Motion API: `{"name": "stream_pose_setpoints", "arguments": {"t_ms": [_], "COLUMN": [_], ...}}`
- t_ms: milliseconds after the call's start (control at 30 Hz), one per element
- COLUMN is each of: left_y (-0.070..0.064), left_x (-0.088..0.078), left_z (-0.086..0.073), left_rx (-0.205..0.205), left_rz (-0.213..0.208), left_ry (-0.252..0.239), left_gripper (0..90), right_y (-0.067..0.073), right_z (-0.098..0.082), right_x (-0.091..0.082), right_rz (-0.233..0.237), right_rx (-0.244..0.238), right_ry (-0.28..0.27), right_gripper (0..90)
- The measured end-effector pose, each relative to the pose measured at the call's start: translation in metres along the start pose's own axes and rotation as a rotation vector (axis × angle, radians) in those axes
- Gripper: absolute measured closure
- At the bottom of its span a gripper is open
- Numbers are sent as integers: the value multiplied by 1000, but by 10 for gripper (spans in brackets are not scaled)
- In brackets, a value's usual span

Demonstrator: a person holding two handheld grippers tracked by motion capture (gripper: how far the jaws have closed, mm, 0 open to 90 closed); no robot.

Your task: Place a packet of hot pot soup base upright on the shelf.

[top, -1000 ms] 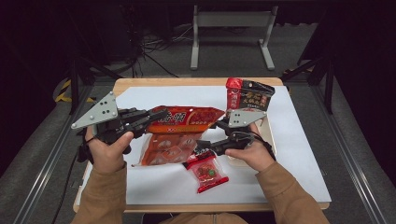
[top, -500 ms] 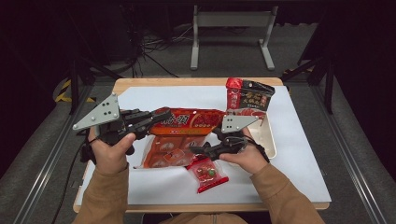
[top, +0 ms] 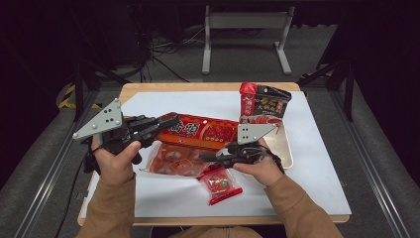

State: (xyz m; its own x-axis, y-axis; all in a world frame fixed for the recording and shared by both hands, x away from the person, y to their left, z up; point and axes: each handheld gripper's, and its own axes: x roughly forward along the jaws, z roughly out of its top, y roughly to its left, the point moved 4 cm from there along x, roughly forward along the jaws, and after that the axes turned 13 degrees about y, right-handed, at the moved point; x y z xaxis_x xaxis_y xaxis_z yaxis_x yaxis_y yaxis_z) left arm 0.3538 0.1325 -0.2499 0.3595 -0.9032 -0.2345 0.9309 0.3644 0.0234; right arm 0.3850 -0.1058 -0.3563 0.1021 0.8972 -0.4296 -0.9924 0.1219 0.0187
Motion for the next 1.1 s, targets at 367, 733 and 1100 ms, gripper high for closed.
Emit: {"name": "stream_pose_setpoints", "arguments": {"t_ms": [367, 733, 1100], "left_y": [5, 8, 9], "left_x": [-1, -1, 1], "left_z": [-2, -3, -5], "left_rx": [-9, -26, -36], "left_rz": [18, 5, 64], "left_ry": [-23, -36, 0], "left_gripper": [898, 888, 597], "right_y": [6, 8, 4], "right_z": [9, 20, 30], "right_x": [-13, -32, -53], "right_rz": [-9, -28, -62], "right_rx": [-11, 0, 5], "right_ry": [39, 91, 134], "right_gripper": [701, 702, 703]}}
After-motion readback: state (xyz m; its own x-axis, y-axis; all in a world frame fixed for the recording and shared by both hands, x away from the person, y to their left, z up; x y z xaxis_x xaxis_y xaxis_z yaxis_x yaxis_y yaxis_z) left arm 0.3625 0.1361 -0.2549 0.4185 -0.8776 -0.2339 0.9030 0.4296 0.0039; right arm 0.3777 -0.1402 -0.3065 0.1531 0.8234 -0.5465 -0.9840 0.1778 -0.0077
